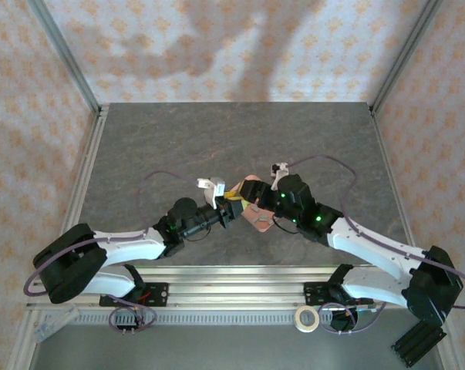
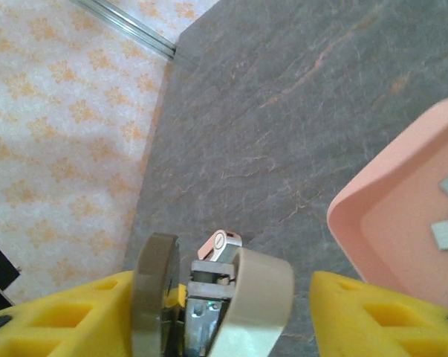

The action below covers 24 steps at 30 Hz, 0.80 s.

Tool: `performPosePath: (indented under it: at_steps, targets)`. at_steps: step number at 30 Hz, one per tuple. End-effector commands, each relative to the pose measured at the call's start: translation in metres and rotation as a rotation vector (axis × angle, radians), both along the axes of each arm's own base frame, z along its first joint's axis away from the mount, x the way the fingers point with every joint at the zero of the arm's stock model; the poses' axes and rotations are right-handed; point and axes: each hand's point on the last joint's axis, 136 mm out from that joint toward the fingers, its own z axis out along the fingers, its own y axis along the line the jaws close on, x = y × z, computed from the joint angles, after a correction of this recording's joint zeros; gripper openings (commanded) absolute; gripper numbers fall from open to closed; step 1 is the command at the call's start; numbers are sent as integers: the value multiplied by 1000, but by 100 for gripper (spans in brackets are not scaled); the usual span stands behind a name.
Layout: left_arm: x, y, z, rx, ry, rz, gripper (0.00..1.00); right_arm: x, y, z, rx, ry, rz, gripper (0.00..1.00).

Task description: Load the staples into the stapler

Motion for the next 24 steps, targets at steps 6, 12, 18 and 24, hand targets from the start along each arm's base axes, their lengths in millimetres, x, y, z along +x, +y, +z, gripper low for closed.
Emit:
performPosePath:
  at_steps: [6, 12, 18, 24]
  targets:
    - [-8, 1, 43, -191, -110, -88, 0, 1, -18, 58, -72, -287, 20, 68]
    - [-20, 5, 65, -198, -201, -150, 0, -11, -44, 100, -7, -559, 61, 66]
    - [-37, 14, 84, -198, -303, -188, 0, -47, -49, 109, -127, -897, 217, 68]
    - [-57, 14, 99, -186, -407, -262, 0, -67, -25, 96, -199, -914, 494, 68]
